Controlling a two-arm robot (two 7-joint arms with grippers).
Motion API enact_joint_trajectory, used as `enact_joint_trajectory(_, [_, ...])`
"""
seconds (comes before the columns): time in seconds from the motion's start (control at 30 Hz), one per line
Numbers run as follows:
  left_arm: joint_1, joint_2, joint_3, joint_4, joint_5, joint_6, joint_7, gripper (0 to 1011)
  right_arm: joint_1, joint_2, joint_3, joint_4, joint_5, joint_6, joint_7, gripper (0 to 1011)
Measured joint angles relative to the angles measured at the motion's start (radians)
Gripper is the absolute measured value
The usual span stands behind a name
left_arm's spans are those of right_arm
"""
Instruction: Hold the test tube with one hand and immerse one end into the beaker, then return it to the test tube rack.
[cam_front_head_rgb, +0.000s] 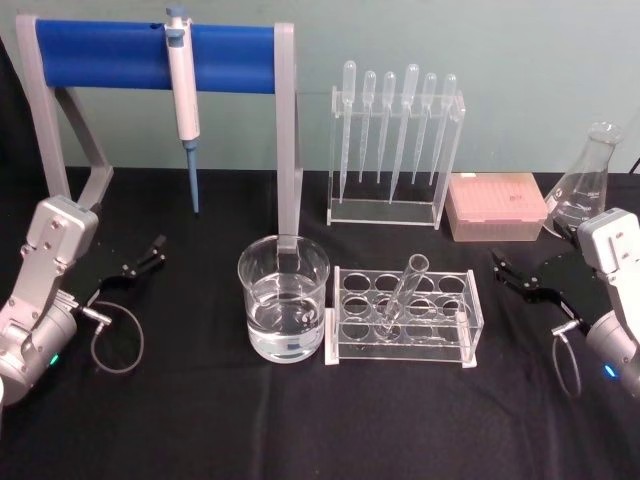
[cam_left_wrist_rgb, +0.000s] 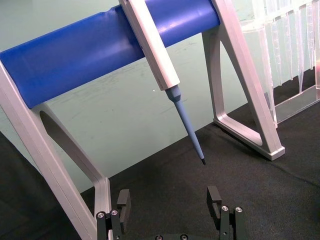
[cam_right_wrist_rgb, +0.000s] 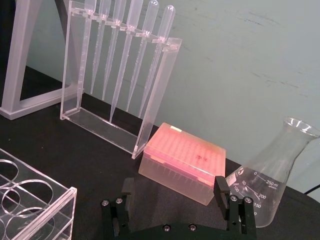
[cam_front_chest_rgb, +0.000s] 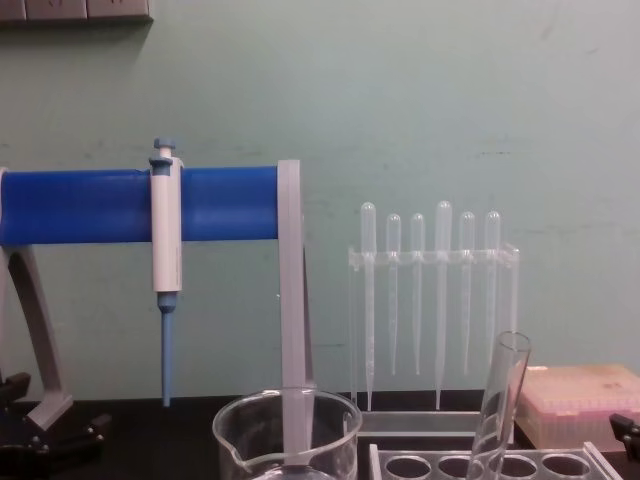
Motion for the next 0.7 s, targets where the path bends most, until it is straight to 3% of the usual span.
enact_joint_trajectory(0.4, [0.0,0.0,0.0,0.0,0.0,0.0,0.0,1000,0.0,0.0,0.0,0.0,0.0,0.0,0.0,1003])
enact_joint_trajectory(0.7, [0.0,0.0,0.0,0.0,0.0,0.0,0.0,1000,-0.027,0.018,0.057,-0.067,0.052,-0.01,0.056,1002])
